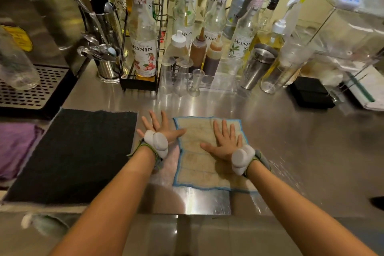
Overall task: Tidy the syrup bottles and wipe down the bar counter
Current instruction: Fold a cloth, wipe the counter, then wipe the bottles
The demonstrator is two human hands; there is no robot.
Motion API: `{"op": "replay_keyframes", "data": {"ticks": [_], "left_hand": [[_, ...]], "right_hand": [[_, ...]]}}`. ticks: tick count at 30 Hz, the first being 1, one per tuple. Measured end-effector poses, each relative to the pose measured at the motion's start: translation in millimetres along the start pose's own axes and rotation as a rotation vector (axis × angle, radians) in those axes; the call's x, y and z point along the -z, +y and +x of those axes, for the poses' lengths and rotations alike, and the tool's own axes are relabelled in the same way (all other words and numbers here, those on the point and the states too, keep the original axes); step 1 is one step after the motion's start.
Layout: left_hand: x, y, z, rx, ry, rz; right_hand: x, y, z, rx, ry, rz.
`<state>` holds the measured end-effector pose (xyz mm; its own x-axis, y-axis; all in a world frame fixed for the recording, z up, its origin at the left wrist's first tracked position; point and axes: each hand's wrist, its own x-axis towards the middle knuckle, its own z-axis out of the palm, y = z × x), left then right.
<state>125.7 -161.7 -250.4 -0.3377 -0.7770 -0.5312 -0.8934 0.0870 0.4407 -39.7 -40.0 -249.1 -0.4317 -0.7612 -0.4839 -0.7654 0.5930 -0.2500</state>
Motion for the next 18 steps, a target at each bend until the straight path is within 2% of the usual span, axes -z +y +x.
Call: {"op": "replay_keyframes", "data": {"ticks": [5, 8, 12, 18], "left_hand": [[-4, -2, 12, 0.015, -0.003, -0.052], [-6, -3, 15, 0.011, -0.006, 0.022], [-4, -5, 19, -0.009, -0.011, 0.025], [-7, -7, 26, -0.004, -0.008, 0.029]], "right_hand": [[16, -28, 10, -0.159, 0.054, 0.007], [4, -52, 9, -0.108, 0.080, -0.014], [-4, -37, -2, -0.024, 0.036, -0.003], [21, -26, 3, -0.218, 0.069, 0.046]]}}
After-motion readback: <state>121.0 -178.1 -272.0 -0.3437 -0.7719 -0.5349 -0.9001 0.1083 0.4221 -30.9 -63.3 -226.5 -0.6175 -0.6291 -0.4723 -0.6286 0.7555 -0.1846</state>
